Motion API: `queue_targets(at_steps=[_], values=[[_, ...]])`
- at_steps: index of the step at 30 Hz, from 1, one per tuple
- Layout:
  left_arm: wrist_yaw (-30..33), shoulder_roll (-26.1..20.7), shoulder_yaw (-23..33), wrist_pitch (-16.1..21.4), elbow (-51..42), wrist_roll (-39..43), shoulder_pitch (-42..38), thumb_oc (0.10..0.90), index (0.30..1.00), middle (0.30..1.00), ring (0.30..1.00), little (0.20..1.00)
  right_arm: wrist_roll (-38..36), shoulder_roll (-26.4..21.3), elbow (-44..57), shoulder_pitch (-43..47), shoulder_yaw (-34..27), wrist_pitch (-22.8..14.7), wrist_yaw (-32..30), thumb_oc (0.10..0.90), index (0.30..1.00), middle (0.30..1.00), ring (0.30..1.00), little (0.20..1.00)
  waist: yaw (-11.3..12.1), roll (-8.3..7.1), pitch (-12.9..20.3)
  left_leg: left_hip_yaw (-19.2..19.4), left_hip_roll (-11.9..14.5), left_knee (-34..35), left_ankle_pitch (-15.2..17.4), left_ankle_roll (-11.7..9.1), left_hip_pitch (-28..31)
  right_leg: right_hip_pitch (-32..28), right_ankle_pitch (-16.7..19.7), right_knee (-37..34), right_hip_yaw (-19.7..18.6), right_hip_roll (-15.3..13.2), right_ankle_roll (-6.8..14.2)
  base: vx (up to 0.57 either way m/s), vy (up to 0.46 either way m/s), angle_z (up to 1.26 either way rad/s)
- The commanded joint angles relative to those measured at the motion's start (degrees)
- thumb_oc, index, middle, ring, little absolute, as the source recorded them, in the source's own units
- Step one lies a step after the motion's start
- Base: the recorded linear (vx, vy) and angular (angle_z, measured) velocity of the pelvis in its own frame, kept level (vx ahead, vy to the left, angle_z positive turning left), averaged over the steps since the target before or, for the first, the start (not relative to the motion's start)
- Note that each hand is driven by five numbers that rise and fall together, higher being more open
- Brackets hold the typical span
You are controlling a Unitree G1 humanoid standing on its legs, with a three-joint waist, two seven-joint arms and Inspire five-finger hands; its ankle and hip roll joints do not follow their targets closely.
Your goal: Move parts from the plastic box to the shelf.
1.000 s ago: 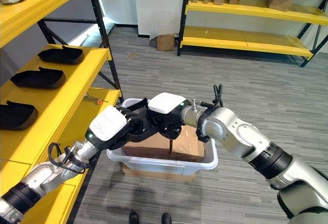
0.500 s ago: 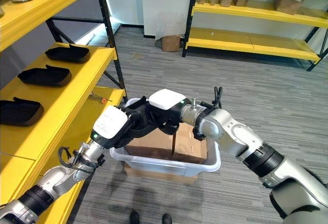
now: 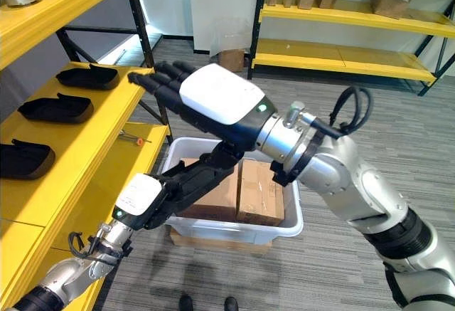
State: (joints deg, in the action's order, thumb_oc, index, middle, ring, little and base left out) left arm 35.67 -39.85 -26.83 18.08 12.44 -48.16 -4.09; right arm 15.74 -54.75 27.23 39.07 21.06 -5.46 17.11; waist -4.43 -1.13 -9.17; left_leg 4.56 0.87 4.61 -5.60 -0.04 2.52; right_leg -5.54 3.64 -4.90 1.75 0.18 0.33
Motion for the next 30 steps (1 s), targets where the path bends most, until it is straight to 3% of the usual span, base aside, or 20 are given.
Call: queue_targets(at_steps=[1, 6, 10, 14, 19, 25, 30], values=[[5.5, -0.5, 4.8, 2.5, -4.6, 0.8, -5.5, 0.400, 0.300, 0.300, 0.300, 0.300, 0.2, -2.0, 2.1, -0.6, -3.3, -2.7, -1.6, 0.900, 1.000, 1.000, 1.000, 1.000, 0.7, -2.01, 7.0, 2.2, 1.9, 0.4, 4.3, -0.9, 2.5, 1.6, -0.2, 3.0, -1.0, -3.5, 4.7, -0.01, 0.002, -0.03], [6.1, -1.4, 6.9, 2.3, -5.6, 1.6, -4.0, 0.400, 0.300, 0.300, 0.300, 0.300, -4.5, -6.6, 3.9, -5.0, -7.0, -1.4, -3.6, 0.900, 1.000, 1.000, 1.000, 1.000, -0.3, -2.11, 7.1, 2.7, 2.1, 0.4, 4.3, -1.1, 2.5, 1.6, 0.0, 2.8, -1.3, -3.6, 4.9, -0.02, -0.011, -0.09], [6.8, -1.6, 9.1, 1.6, -6.9, 2.3, -2.8, 0.400, 0.300, 0.300, 0.300, 0.300, -8.5, -4.6, 3.7, -11.6, -12.3, 2.3, -8.8, 0.900, 1.000, 1.000, 1.000, 1.000, -0.8, -1.91, 6.8, 2.6, 2.2, 0.4, 4.2, -1.1, 2.4, 1.9, 0.0, 3.0, -1.5, -3.5, 4.8, -0.04, -0.028, -0.04], [6.7, -1.5, 11.2, 1.4, -8.1, 2.2, -1.1, 0.400, 0.300, 0.300, 0.300, 0.300, -11.4, 0.5, 1.9, -19.1, -17.7, 5.2, -17.0, 0.900, 1.000, 1.000, 1.000, 1.000, -0.8, -1.56, 6.6, 2.5, 2.3, 0.4, 4.0, -1.1, 2.3, 1.8, -0.2, 3.2, -1.4, -3.4, 4.7, -0.03, -0.035, 0.00], [7.2, -1.0, 14.0, 0.1, -11.9, 2.0, 2.2, 0.400, 0.300, 0.300, 0.300, 0.300, -17.1, 13.1, -3.4, -30.3, -21.7, 3.9, -30.6, 0.900, 1.000, 1.000, 1.000, 1.000, -0.5, -0.32, 5.8, 1.8, 2.3, 0.4, 4.0, -0.9, 2.0, 2.1, -1.0, 3.8, -0.9, -3.1, 4.5, -0.05, -0.063, 0.00], [7.6, 0.0, 17.9, -1.2, -17.2, 2.7, 6.7, 0.400, 0.300, 0.300, 0.300, 0.300, -26.5, 25.6, -10.4, -36.2, -15.8, 0.8, -32.7, 0.900, 1.000, 1.000, 1.000, 1.000, 0.8, 1.22, 4.7, -0.1, 2.6, 0.4, 2.6, -1.5, 0.6, 2.1, -1.5, 3.4, 0.9, -2.6, 3.5, -0.05, -0.112, 0.02], [10.7, -0.1, 18.5, -2.3, -19.1, 2.2, 8.1, 0.400, 0.300, 0.300, 0.300, 0.300, -29.5, 27.7, -17.0, -37.1, -10.0, -2.7, -29.6, 0.900, 1.000, 1.000, 1.000, 1.000, 2.5, 1.97, 2.8, -2.6, 2.4, 0.4, 0.4, -2.8, -4.5, 4.1, -1.6, 2.5, 2.9, -2.3, 2.6, -0.14, -0.109, 0.26]])
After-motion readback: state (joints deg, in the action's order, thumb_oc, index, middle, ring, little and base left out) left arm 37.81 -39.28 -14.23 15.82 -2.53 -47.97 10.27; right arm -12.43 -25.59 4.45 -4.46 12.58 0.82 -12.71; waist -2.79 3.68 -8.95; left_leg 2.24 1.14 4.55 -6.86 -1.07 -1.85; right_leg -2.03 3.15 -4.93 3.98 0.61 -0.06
